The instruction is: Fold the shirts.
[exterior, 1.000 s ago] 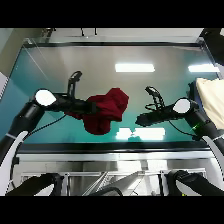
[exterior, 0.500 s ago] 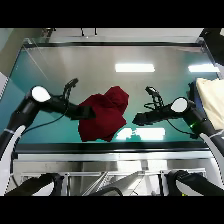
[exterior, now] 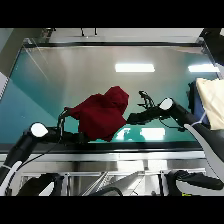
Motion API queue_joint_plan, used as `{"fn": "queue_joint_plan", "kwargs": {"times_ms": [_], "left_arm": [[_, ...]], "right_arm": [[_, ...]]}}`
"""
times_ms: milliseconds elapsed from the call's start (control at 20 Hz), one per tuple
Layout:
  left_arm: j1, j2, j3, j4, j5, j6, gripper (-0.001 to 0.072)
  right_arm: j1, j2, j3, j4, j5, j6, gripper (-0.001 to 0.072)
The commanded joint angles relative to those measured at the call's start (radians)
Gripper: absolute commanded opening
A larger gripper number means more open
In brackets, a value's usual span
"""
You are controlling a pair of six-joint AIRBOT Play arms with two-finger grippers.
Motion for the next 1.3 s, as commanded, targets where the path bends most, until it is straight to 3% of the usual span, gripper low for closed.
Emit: {"fn": "queue_joint_plan", "kwargs": {"times_ms": [0,250,300,350,400,450,500,600,1000,1250], "left_arm": [[0.004,0.032,-0.093,0.001,0.179,-0.013,0.0699],[-0.001,-0.121,-0.050,0.001,0.230,-0.011,0.0699],[-0.011,-0.164,-0.029,0.002,0.230,-0.011,0.0697],[-0.026,-0.202,-0.005,0.001,0.228,-0.011,0.0629],[-0.047,-0.239,0.026,0.001,0.217,-0.007,0.0370],[-0.067,-0.269,0.056,0.001,0.205,-0.003,0.0173],[-0.091,-0.292,0.092,0.002,0.185,-0.002,0.0090],[-0.119,-0.304,0.161,0.003,0.145,0.005,0.0011],[-0.033,-0.002,0.587,0.006,-0.121,-0.006,0.0009],[-0.089,0.154,1.013,0.006,-0.219,-0.074,0.0010]], "right_arm": [[0.000,-0.100,0.003,0.137,-0.079,-0.130,0.0489],[0.000,-0.181,0.003,0.306,-0.079,-0.288,0.0481],[0.000,-0.182,0.003,0.335,-0.077,-0.319,0.0428],[0.000,-0.182,0.003,0.356,-0.077,-0.343,0.0358],[0.000,-0.181,0.003,0.373,-0.075,-0.362,0.0249],[0.000,-0.179,0.005,0.378,-0.067,-0.368,0.0164],[0.000,-0.178,0.011,0.377,-0.048,-0.369,0.0044],[-0.002,-0.173,0.043,0.375,0.021,-0.410,0.0015],[-0.123,0.112,0.358,0.376,0.235,-0.396,0.0015],[-0.106,0.357,0.571,0.374,0.247,-0.396,0.0015]]}}
